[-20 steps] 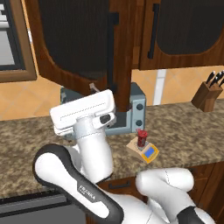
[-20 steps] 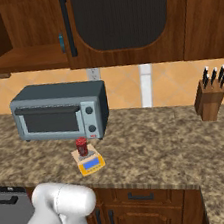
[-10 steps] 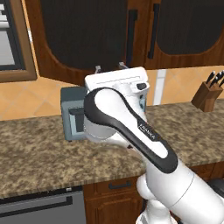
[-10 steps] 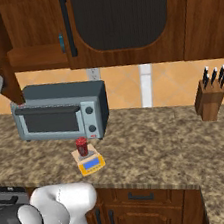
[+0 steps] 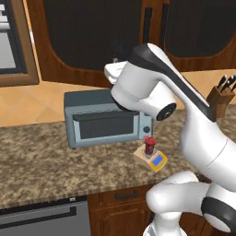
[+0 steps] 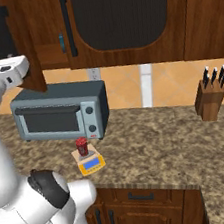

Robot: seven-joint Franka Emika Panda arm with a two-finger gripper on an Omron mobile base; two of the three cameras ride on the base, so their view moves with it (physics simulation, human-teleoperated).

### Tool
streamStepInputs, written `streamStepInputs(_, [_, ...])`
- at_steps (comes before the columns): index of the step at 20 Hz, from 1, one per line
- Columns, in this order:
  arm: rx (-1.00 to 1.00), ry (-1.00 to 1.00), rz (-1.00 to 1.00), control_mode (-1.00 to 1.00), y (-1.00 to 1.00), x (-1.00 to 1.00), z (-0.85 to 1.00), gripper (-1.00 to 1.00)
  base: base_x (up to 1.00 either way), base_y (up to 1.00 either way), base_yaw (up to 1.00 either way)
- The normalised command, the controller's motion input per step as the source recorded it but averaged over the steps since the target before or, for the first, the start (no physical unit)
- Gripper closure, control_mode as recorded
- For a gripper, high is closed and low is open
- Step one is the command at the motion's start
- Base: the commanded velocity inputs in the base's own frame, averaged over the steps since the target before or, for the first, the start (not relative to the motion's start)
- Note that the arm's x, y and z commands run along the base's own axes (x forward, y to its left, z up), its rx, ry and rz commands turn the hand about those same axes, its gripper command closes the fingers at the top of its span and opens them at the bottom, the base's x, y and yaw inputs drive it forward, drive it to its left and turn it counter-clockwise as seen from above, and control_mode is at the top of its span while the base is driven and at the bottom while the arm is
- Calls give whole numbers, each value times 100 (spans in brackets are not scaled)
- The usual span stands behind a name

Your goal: Pick the yogurt and place it on the digital scale for weighing, and close the cabinet.

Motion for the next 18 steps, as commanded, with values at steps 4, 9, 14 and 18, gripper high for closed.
streamStepInputs(4, [-1, -11, -17, -100, 2, 91, -1, -100, 0, 0, 0])
streamStepInputs(9, [-3, -26, -26, -100, 5, 96, -4, -100, 0, 0, 0])
streamStepInputs(14, [0, -9, -19, -100, -1, 86, -13, -100, 0, 0, 0])
streamStepInputs(18, [4, 3, 0, -100, -26, 36, -1, -100, 0, 0, 0])
